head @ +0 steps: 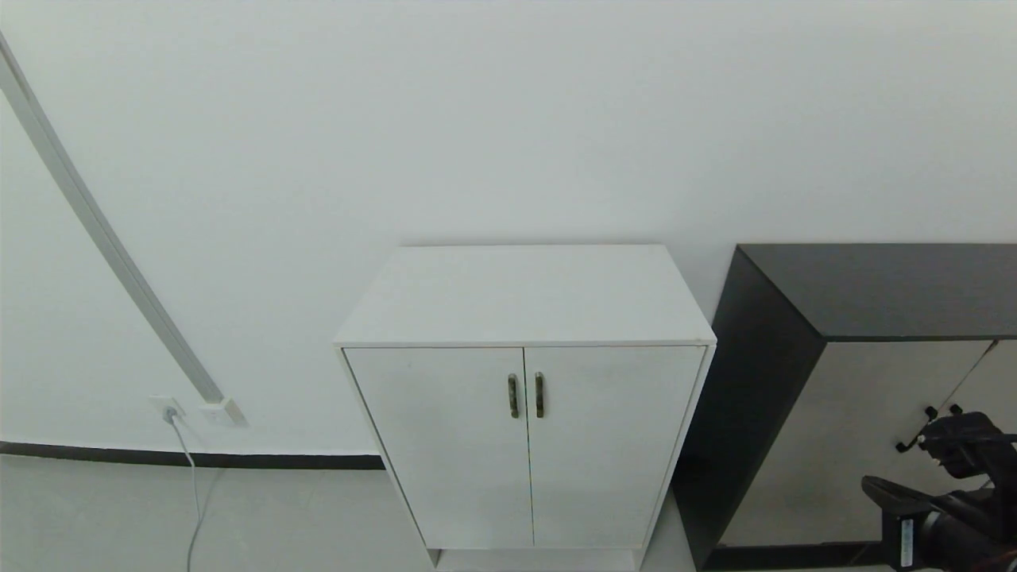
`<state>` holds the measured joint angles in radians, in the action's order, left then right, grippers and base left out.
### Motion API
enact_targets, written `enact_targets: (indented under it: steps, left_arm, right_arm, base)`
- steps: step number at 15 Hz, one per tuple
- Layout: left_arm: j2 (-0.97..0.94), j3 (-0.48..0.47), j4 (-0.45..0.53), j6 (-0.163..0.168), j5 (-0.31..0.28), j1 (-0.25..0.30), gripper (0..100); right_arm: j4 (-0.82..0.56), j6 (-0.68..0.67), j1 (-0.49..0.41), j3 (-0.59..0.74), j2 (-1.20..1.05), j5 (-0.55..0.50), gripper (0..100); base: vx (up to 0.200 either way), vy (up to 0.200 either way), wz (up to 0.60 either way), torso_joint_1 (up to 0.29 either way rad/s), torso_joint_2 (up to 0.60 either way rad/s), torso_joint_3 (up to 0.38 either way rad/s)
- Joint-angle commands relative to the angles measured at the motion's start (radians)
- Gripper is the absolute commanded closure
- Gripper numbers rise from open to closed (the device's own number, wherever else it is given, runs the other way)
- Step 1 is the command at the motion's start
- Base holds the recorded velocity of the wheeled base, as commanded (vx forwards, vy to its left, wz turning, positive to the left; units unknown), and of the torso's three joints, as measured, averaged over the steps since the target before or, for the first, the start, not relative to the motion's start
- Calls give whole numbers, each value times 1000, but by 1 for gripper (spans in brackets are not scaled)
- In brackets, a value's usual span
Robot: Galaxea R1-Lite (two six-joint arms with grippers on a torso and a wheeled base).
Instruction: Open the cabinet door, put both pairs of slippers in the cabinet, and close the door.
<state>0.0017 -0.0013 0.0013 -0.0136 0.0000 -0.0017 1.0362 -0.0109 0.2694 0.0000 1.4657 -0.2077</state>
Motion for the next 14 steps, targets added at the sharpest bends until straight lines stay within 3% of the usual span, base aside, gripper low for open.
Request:
enact_targets:
  steps: [1,9,14]
  left_arm:
    - [1,0,-1,0,2,0,100]
    - [1,0,0,1,0,0,100]
    - [1,0,0,3,0,0,100]
  right_arm:
    - [-142,-21,-2,0,-209,16,100]
    - [-610,-18,-2,0,-703,76,100]
    - [-867,-11,16,-11,-1030,258,100]
  base:
    - [0,0,0,0,0,0]
    - [0,0,0,0,0,0]
    - [0,0,0,0,0,0]
